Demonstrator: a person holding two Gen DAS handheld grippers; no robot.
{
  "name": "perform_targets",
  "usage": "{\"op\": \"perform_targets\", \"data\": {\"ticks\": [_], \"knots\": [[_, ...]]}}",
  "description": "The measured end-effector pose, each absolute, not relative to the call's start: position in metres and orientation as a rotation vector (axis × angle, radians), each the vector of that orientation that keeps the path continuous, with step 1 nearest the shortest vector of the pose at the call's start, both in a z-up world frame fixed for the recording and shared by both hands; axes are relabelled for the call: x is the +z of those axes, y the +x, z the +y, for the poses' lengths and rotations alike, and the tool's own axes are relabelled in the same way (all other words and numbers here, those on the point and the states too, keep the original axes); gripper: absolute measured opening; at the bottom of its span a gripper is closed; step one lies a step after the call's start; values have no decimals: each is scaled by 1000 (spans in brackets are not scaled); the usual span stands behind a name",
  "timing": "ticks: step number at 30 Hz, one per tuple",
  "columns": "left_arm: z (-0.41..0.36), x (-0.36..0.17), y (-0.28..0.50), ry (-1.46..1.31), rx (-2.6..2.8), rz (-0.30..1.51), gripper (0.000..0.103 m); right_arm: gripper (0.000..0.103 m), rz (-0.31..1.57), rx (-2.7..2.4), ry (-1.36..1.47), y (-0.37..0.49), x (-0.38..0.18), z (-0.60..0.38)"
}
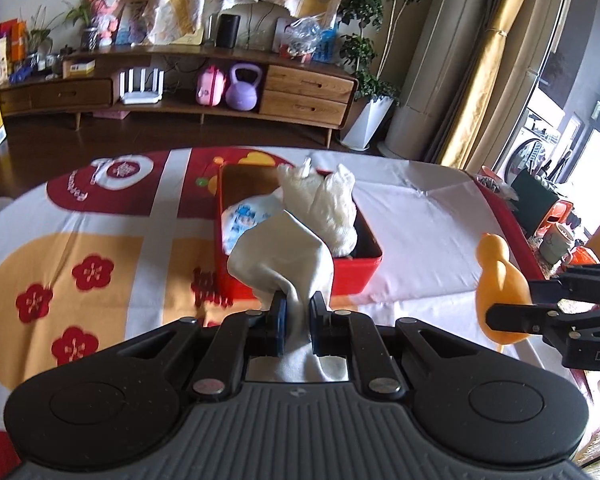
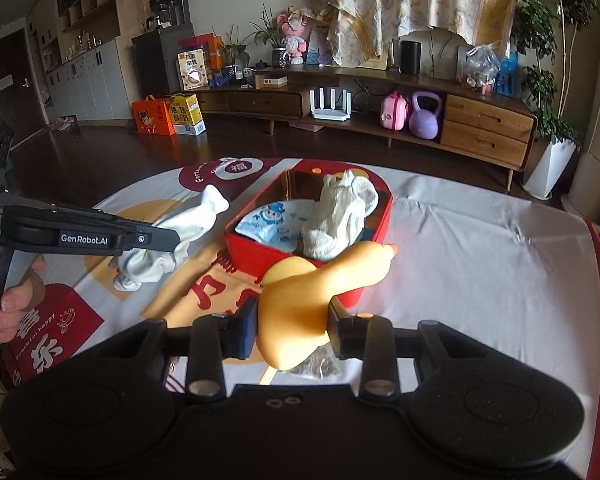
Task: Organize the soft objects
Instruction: 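Carry the white cloth with the left tool while the right tool carries the duck to the tin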
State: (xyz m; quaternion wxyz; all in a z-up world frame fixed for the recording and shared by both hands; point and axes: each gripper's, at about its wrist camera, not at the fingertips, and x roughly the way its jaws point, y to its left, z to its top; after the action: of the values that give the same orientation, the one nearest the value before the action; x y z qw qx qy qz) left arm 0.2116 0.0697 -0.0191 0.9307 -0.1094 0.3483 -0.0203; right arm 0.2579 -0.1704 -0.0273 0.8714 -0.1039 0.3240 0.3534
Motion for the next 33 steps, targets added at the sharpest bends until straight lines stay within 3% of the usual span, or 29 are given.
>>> {"op": "perform_targets", "data": {"ticks": [11, 33], "knots": [[61, -6, 254, -176, -68, 687, 11, 34, 632, 750, -247, 302, -21, -144], [77, -29, 342, -191, -50, 707, 11, 34, 618, 798, -309, 375, -46, -96]]}}
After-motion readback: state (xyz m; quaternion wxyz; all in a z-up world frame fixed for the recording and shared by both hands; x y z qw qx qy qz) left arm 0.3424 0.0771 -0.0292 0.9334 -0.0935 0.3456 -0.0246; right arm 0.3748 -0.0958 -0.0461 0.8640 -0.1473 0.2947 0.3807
